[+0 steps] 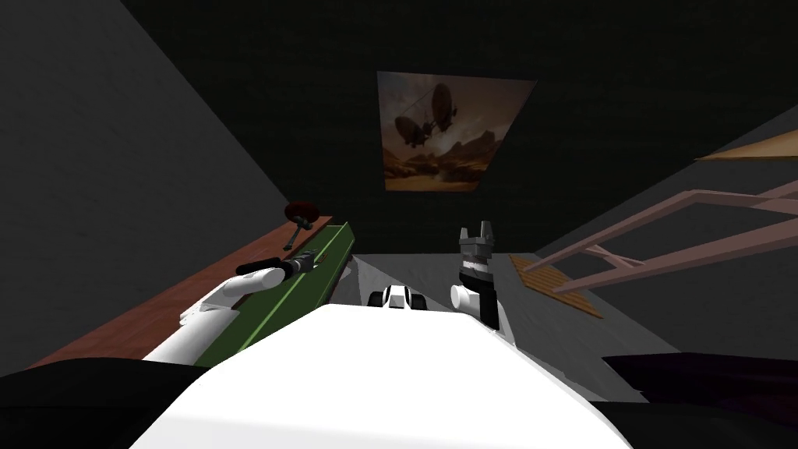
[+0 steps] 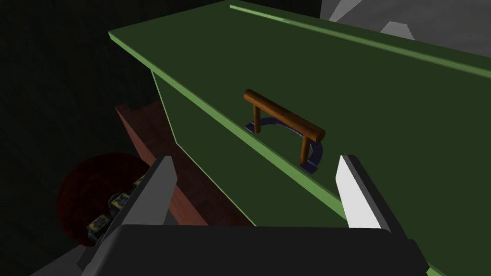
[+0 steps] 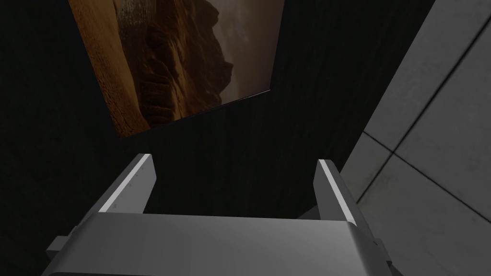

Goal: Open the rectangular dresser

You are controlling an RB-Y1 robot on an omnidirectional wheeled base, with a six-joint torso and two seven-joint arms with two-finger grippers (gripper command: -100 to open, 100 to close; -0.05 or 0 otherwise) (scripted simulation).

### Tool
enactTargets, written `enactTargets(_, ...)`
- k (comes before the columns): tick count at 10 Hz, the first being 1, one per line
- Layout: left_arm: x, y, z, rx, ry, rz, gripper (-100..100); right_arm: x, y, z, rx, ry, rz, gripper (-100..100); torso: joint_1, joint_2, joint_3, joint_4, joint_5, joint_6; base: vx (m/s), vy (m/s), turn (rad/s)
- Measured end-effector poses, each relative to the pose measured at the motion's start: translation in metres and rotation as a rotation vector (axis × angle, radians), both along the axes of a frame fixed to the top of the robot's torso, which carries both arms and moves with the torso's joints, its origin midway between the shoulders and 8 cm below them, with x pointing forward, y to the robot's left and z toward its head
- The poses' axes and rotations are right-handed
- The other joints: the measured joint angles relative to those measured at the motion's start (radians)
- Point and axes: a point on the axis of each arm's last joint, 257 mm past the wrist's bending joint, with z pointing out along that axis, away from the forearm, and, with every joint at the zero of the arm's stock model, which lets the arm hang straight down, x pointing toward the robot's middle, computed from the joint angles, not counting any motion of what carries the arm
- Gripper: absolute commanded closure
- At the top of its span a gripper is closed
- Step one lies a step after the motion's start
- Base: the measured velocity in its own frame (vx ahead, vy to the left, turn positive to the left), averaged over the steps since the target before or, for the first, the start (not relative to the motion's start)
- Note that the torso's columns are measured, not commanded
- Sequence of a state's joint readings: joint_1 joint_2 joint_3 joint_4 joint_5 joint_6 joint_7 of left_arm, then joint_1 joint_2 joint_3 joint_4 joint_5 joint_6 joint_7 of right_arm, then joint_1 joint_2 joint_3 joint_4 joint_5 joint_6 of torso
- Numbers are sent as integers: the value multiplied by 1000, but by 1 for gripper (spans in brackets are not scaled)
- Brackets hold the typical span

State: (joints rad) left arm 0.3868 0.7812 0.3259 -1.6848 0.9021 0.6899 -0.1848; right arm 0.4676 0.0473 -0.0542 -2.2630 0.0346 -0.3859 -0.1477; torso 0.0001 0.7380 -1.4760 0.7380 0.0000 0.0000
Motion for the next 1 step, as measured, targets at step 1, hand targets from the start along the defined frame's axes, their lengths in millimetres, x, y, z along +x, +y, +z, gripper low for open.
enactTargets(1, 0, 0, 0, 0, 0, 0, 0, 0, 0, 0, 0, 0, 0, 0, 0, 0, 0, 0, 0, 0, 0, 0, 0)
